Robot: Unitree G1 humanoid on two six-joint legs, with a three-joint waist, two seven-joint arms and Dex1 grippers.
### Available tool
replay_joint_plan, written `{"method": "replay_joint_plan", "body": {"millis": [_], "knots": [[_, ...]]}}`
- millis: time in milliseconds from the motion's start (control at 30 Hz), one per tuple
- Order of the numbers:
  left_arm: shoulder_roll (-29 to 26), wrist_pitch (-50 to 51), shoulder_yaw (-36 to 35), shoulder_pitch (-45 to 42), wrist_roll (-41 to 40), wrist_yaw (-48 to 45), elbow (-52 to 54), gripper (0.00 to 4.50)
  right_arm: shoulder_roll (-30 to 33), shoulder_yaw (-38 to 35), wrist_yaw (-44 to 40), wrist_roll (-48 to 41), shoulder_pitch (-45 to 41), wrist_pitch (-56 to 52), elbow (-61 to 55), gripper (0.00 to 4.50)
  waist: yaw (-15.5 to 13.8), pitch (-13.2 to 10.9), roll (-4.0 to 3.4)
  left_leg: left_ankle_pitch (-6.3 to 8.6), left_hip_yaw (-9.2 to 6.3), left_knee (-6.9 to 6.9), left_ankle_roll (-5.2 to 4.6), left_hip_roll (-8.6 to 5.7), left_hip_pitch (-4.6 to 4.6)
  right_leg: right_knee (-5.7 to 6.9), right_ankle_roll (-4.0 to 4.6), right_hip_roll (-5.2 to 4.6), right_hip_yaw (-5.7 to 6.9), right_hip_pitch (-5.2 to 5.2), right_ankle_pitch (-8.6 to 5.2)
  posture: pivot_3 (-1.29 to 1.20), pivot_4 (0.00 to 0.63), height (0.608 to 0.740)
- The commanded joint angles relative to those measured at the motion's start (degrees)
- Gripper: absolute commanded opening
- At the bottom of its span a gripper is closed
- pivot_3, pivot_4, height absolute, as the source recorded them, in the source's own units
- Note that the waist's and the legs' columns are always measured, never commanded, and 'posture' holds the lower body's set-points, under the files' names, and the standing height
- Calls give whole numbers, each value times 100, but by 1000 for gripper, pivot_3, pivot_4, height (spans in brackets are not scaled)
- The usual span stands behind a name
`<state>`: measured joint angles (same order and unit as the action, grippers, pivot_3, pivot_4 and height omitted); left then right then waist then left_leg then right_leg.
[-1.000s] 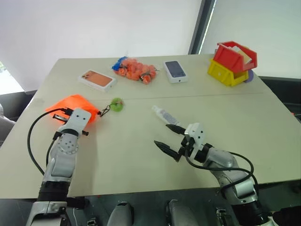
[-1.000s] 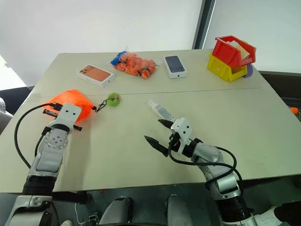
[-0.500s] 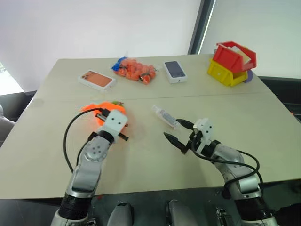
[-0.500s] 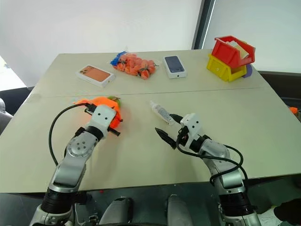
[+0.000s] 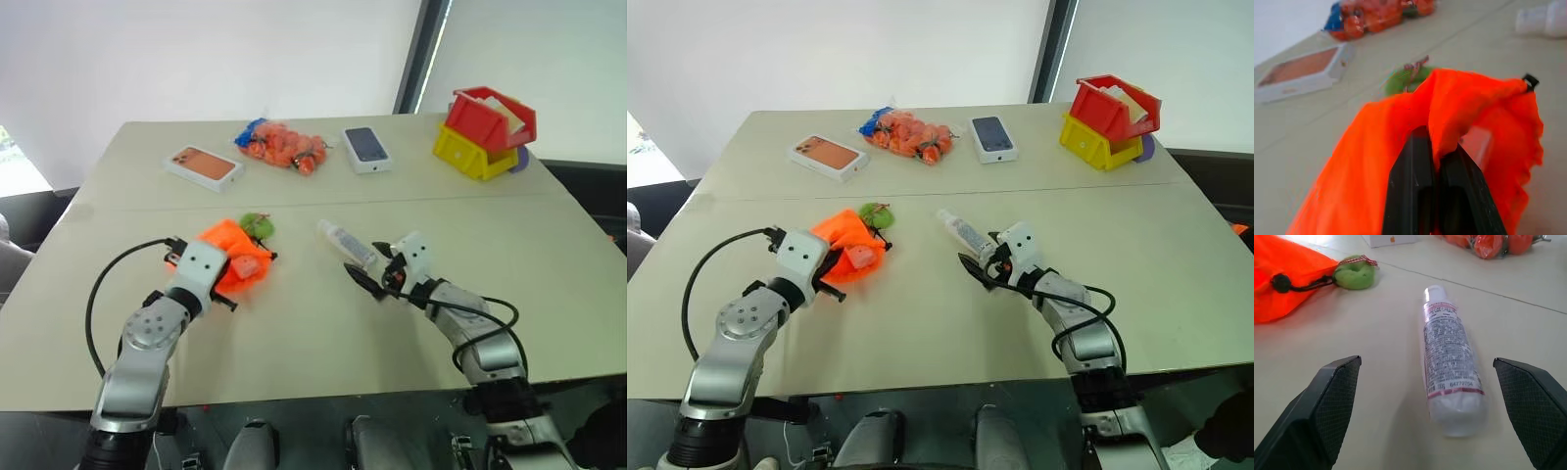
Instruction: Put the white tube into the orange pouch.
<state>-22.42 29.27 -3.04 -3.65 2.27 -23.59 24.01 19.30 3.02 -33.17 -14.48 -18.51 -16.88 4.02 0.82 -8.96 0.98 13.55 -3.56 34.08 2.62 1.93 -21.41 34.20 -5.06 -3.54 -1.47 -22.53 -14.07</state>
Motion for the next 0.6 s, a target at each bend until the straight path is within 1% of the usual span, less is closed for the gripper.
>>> {"method": "replay_joint_plan", "body": {"millis": [33,200,433,533,600], "knots": [[-19,-194,-25,-45,-3,107,-68,86,-83,-99,-44,8,-317,206,338,4500,-6,0,0,0,0,0,0,0,-1,0,0,0,0,1,0,0,150,740],[86,-270,81,-132,-27,242,-212,86,-170,-79,-85,128,-685,400,1048,4500,11,0,-1,0,0,-2,-1,0,1,4,1,2,0,1,1,0,150,740],[119,-344,238,-196,-15,328,-288,86,-193,-104,-275,180,-736,710,1458,4500,10,0,-1,-1,0,-5,-1,1,1,4,0,3,0,1,1,0,150,740],[133,-367,247,-255,-34,332,-341,0,-202,-114,-298,184,-731,760,1479,3683,20,0,-2,-1,0,-5,-1,1,3,8,0,3,-1,1,2,0,150,740],[142,-374,252,-283,-44,334,-366,0,-206,-108,-300,189,-709,769,1440,2605,21,0,-2,-1,-1,-4,-1,1,4,9,0,4,-1,1,1,0,150,740]]}}
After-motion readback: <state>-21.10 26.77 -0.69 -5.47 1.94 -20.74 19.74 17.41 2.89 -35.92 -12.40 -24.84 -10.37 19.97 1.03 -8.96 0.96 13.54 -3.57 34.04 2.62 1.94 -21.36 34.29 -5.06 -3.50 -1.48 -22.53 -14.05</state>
